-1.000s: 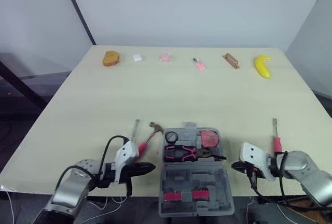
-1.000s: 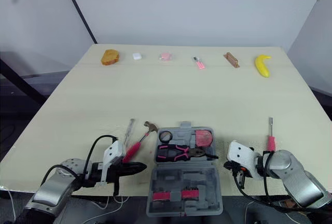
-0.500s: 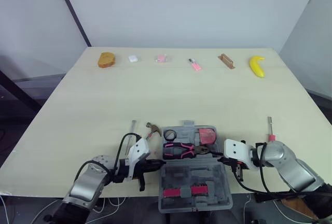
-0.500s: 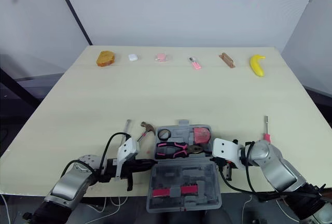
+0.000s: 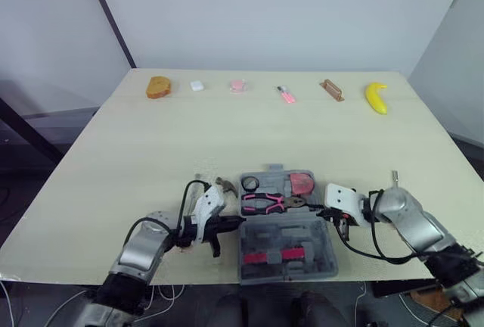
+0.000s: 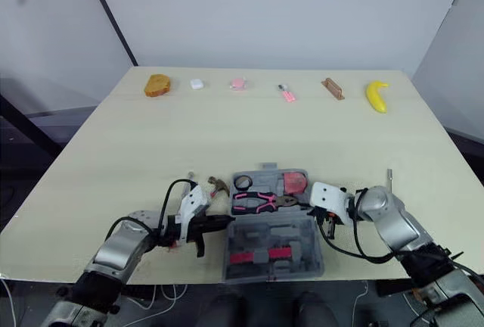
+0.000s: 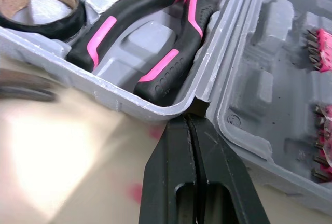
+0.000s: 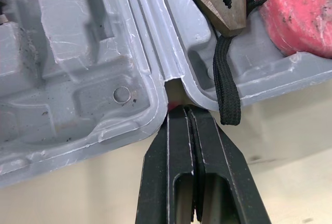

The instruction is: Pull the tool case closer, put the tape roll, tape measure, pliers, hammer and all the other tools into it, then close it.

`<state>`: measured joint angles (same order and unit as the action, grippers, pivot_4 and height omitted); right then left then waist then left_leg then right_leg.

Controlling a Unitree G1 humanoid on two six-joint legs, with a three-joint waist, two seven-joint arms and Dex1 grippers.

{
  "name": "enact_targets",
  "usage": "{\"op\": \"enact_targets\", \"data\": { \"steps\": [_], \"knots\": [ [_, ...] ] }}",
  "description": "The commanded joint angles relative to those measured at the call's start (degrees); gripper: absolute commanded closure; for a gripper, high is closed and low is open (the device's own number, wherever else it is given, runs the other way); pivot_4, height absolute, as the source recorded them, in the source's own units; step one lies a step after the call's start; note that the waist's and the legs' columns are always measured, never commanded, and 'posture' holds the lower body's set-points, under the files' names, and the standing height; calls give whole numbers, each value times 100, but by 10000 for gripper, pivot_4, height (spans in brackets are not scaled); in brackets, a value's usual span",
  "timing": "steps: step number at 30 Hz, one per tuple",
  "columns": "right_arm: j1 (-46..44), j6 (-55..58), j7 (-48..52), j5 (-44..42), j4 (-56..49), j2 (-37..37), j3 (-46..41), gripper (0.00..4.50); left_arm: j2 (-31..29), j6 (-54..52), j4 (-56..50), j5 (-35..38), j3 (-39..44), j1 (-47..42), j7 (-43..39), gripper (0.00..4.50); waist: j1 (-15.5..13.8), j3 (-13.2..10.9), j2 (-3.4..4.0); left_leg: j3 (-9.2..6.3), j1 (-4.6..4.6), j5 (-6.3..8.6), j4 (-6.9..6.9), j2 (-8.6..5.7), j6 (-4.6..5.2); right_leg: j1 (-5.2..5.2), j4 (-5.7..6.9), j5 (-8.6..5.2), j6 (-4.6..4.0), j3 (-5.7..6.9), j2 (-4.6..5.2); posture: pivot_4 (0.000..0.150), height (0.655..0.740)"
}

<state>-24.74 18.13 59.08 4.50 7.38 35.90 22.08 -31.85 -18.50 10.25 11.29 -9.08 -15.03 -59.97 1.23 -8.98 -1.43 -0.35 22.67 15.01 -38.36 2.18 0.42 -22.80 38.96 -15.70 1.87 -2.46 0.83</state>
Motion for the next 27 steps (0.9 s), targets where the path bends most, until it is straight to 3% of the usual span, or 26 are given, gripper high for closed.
{"op": "enact_targets", "data": {
  "steps": [1, 27],
  "knots": [
    [-161, -166, -45, 55, 234, -204, 71, 45000, 127, 167, 201, -26, -19, -290, 15, 44680, 2, 0, 0, 0, 0, 0, 0, 0, 0, 0, 0, 0, 0, -1, 0, 1500, 7400],
    [-324, -223, 68, 270, 606, -476, -50, 45000, 261, 274, 566, -231, 4, -658, 101, 44680, -11, 1, 1, -2, -3, 0, 0, 0, 0, 1, 3, 3, 0, -1, 1, 1500, 7400]
  ]
}}
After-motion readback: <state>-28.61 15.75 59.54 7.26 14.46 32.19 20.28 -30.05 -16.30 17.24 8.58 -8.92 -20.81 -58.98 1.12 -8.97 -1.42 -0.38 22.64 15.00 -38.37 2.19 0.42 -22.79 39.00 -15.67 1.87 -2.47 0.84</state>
